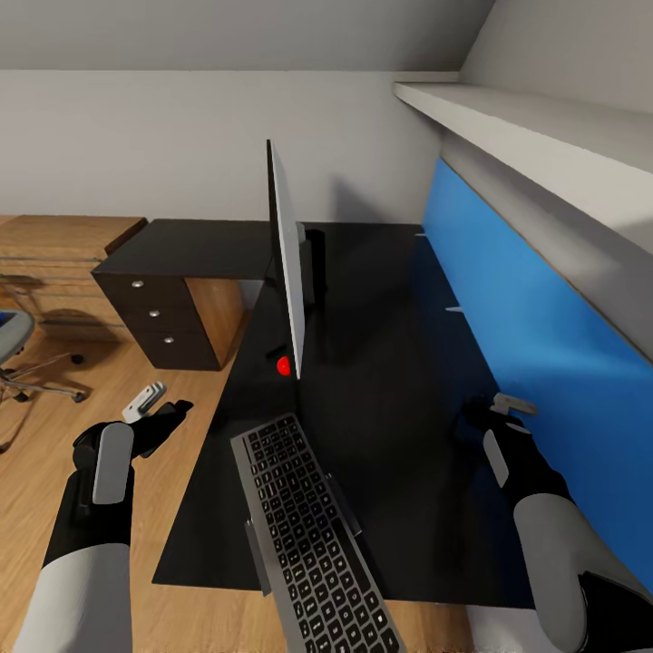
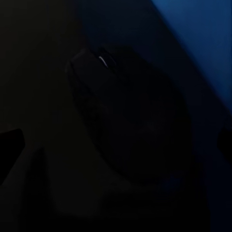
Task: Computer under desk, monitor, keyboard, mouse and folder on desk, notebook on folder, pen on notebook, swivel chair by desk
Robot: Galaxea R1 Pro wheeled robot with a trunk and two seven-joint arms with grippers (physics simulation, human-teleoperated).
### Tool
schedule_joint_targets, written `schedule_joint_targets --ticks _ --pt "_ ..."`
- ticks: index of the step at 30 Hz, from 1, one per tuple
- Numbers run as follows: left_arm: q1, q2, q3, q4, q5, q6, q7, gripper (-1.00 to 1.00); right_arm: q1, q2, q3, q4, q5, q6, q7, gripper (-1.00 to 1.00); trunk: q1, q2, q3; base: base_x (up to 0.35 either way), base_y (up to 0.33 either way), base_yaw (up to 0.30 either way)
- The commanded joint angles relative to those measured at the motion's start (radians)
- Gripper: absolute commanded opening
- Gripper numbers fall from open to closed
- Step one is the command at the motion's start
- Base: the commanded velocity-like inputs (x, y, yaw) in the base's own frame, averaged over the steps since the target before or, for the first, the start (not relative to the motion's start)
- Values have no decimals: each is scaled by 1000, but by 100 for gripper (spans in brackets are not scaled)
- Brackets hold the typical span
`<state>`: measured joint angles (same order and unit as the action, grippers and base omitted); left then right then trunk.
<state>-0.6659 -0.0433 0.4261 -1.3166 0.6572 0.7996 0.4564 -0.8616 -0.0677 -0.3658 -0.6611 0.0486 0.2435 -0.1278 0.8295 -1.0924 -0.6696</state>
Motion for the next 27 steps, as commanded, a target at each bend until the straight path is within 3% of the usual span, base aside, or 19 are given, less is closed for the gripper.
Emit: schedule_joint_targets --ticks 1,27 --pt "-1 -1 2 -1 11 3 8 100 0 0 -1 -2 5 7 -1 100 0 -1 -2 0 0 0" --pt "0 -1 2 -1 11 4 7 100 0 -5 -1 -2 5 7 -1 100 0 -1 -34 0 0 0"
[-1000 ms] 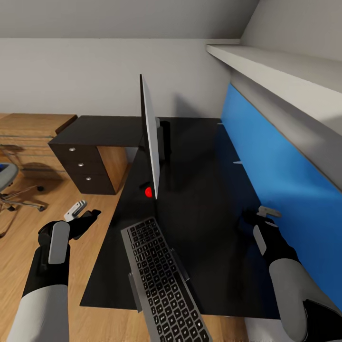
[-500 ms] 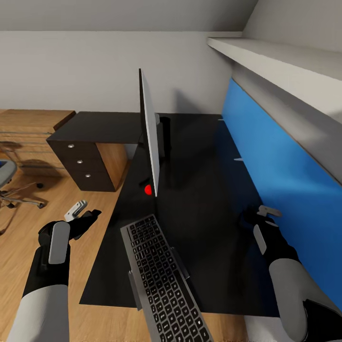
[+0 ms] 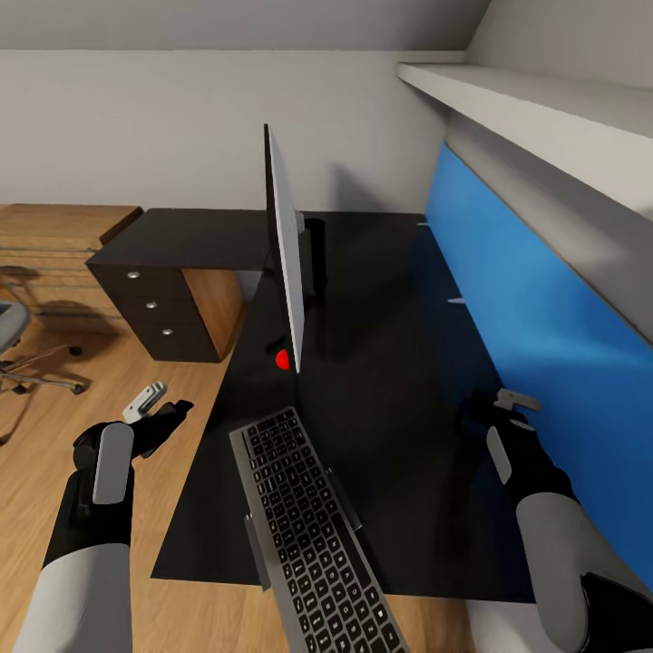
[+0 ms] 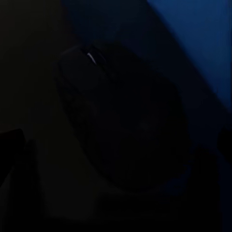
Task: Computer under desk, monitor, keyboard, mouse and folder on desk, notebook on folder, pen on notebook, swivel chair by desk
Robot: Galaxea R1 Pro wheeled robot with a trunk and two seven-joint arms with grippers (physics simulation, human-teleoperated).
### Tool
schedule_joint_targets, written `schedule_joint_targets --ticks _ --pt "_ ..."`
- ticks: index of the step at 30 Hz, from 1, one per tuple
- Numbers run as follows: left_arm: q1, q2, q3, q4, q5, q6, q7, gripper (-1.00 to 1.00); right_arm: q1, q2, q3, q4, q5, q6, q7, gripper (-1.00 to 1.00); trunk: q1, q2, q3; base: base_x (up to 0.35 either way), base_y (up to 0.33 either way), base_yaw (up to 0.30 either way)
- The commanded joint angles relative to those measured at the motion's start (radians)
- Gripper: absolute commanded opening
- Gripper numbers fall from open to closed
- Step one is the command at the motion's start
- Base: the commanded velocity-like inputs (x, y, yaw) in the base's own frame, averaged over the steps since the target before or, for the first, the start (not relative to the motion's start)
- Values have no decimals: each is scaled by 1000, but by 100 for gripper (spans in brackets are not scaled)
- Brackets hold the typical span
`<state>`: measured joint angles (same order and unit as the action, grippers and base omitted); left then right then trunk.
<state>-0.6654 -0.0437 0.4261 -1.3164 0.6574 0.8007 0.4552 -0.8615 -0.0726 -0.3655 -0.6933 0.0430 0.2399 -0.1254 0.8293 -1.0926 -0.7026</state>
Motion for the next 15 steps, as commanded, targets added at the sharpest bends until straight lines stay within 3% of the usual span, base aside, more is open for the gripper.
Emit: schedule_joint_targets --ticks 1,8,15 --pt "-1 -1 2 -1 10 3 8 100 0 0 -1 31 11 10 -3 100 0 0 -1 6 0 0" --pt "-1 -1 2 -1 10 3 8 100 1 -1 -1 31 11 10 -3 100 0 0 -1 106 -89 0" --pt "-1 -1 2 -1 10 3 9 100 0 -1 -3 31 9 11 -3 100 0 0 -1 13 -12 0"
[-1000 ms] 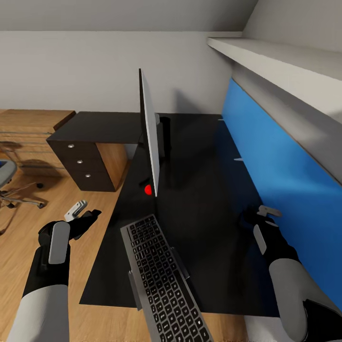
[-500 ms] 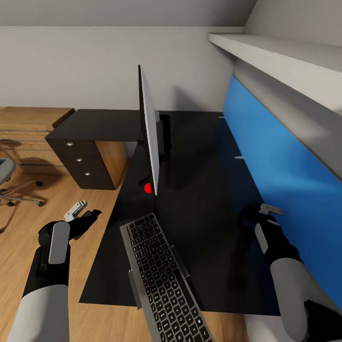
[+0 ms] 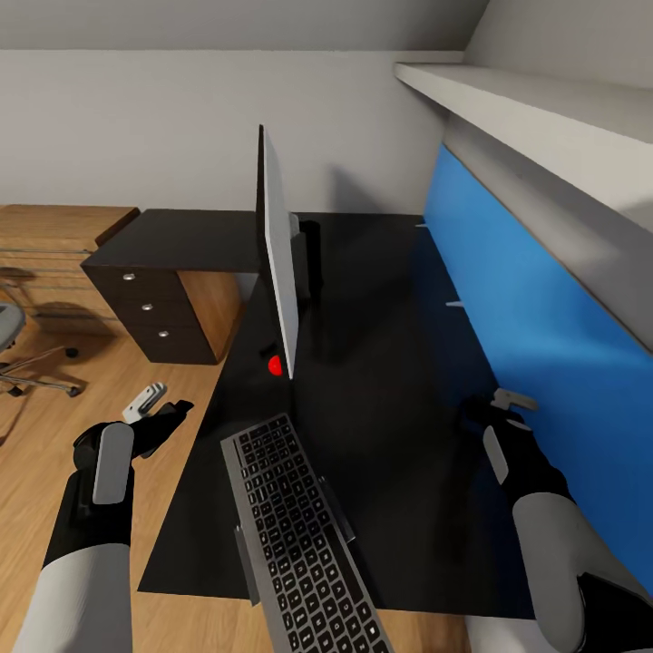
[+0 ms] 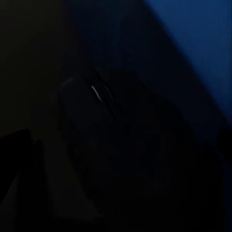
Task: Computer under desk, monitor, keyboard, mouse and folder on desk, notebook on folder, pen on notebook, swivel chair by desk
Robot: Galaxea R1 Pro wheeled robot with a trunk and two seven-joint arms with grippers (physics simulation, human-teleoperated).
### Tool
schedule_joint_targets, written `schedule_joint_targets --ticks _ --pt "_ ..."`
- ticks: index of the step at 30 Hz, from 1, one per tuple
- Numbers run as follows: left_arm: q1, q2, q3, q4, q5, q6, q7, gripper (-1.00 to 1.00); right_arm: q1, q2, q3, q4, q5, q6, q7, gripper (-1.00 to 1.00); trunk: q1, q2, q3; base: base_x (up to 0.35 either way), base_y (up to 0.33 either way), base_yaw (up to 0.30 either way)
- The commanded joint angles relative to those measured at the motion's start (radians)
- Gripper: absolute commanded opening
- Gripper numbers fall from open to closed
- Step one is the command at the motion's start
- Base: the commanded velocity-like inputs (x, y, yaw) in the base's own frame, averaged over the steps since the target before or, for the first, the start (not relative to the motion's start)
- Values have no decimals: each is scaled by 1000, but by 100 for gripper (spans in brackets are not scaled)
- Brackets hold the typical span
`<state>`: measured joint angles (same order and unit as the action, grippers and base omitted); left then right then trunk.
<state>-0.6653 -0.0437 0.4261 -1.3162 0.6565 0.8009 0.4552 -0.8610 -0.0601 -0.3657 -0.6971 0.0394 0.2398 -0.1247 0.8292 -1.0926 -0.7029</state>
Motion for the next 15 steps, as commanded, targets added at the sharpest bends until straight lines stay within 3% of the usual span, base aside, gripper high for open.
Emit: schedule_joint_targets --ticks 1,8,9,15 --pt "-1 -1 2 -1 11 3 8 100 0 -14 -2 34 13 11 -3 100 0 0 -1 2 -2 0" --pt "-1 -1 2 -1 11 4 9 100 -1 -14 -2 34 13 12 -4 100 0 0 -1 1 -1 0" --pt "-1 -1 2 -1 11 4 8 100 -1 -14 -2 34 13 13 -4 -100 0 0 -1 0 0 0" --pt "-1 -1 2 -1 11 4 8 100 0 -14 -2 34 14 17 -5 -100 0 0 -1 0 0 0"
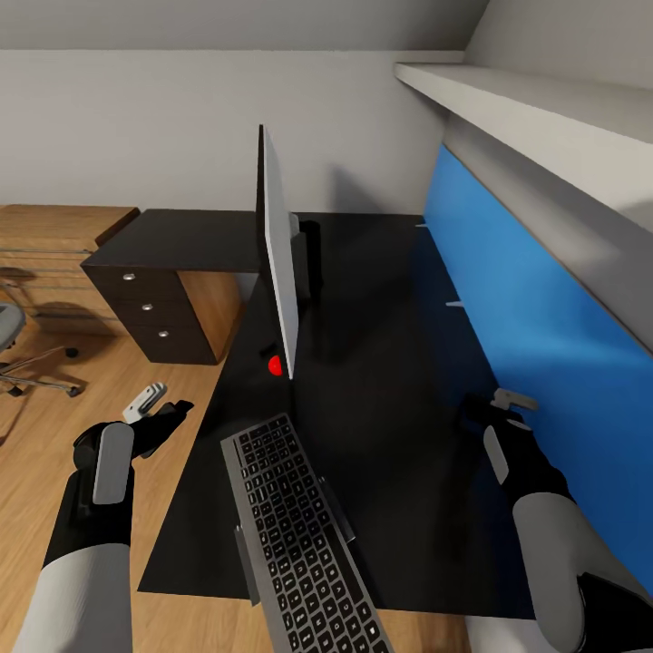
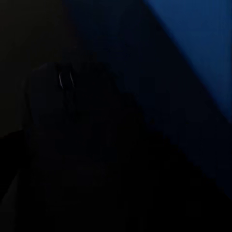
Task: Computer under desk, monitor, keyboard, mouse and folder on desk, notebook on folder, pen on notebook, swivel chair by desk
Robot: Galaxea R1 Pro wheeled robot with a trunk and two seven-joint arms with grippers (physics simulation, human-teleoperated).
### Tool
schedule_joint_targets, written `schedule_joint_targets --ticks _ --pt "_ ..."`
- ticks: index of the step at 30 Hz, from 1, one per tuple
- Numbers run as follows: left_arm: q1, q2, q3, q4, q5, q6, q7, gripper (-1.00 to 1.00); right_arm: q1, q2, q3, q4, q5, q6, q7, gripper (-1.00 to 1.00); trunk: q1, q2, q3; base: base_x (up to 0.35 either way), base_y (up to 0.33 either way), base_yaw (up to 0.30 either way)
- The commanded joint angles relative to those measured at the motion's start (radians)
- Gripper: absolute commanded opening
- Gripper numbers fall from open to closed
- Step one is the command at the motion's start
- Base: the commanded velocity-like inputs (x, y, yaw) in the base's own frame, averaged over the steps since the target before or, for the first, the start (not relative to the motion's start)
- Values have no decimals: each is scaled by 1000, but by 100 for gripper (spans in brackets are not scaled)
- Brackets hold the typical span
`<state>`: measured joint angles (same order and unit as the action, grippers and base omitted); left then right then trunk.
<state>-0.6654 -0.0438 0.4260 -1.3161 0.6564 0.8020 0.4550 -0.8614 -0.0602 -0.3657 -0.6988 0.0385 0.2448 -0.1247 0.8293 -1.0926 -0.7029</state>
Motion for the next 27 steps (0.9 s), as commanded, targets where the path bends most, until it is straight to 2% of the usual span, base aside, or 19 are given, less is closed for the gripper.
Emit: schedule_joint_targets --ticks 1,17,27 --pt "-1 -1 2 -2 11 3 9 100 0 -13 -2 36 14 12 -5 -100 0 0 -1 0 0 0" --pt "-1 -2 2 -2 12 2 10 100 1 -11 -2 35 14 7 -3 -100 0 0 -1 0 0 0" --pt "-2 -2 2 0 12 2 10 100 5 -8 -1 -14 14 8 -3 -100 0 0 -1 0 0 0"
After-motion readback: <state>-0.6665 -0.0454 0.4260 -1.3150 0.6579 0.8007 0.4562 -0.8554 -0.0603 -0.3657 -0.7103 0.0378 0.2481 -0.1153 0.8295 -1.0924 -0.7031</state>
